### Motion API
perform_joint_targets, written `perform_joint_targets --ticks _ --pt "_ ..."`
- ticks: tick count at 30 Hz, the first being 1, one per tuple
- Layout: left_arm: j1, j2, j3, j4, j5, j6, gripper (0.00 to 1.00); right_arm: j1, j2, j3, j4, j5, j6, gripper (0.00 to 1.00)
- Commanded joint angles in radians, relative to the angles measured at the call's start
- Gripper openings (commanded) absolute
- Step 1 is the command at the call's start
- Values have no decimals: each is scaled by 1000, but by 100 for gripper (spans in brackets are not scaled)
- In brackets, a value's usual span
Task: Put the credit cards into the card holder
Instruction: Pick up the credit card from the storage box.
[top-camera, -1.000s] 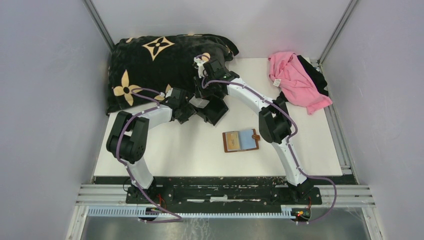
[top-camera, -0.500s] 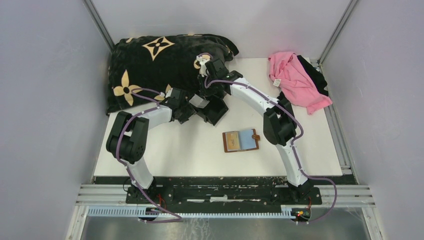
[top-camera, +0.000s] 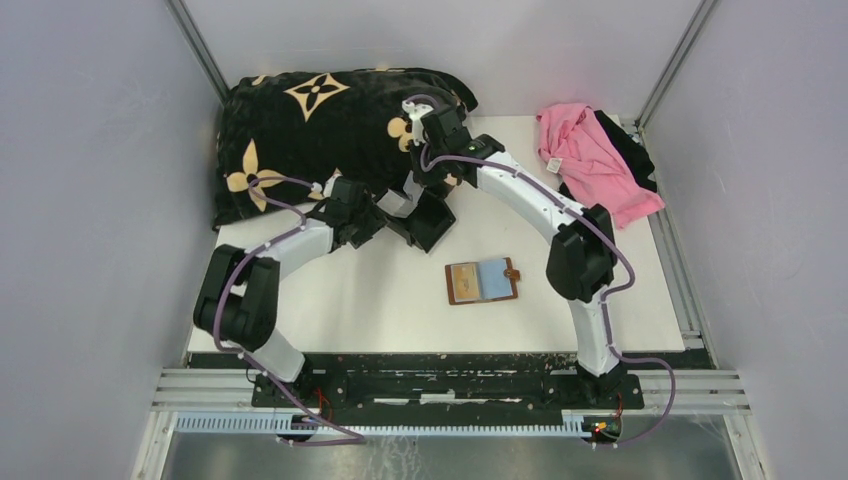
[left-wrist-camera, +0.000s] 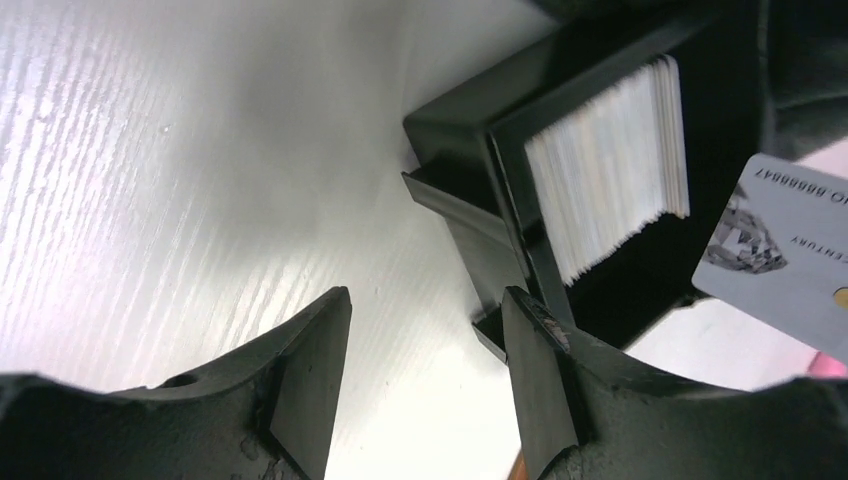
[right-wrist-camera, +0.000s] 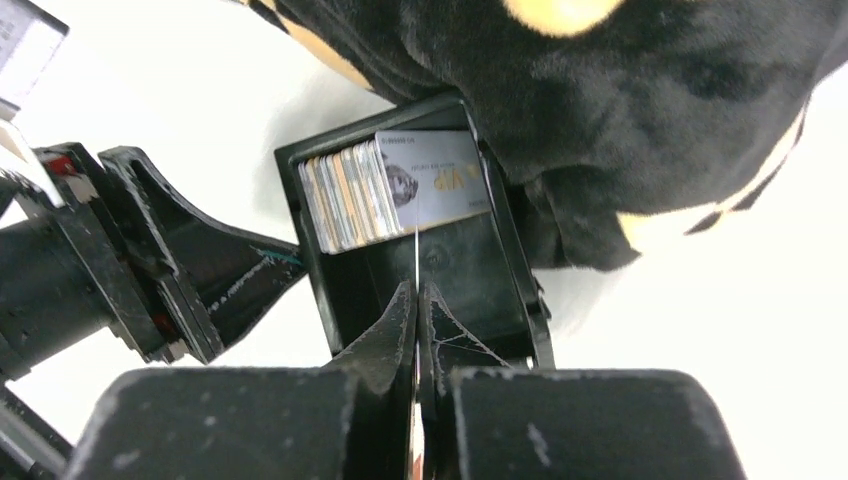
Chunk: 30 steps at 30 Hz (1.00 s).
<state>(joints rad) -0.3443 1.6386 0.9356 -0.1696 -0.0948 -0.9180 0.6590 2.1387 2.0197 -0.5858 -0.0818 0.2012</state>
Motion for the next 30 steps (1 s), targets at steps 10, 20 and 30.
perform_joint_targets --ticks 10,20,30 --pt "-5 -399 -167 218 271 236 73 -71 -388 -279 -118 -240 45 1" --pt "-7 -434 -251 474 797 251 75 -124 -548 -557 -26 -568 173 1" --pt "-5 -423 -297 537 987 236 71 -186 -594 -744 193 -803 374 1"
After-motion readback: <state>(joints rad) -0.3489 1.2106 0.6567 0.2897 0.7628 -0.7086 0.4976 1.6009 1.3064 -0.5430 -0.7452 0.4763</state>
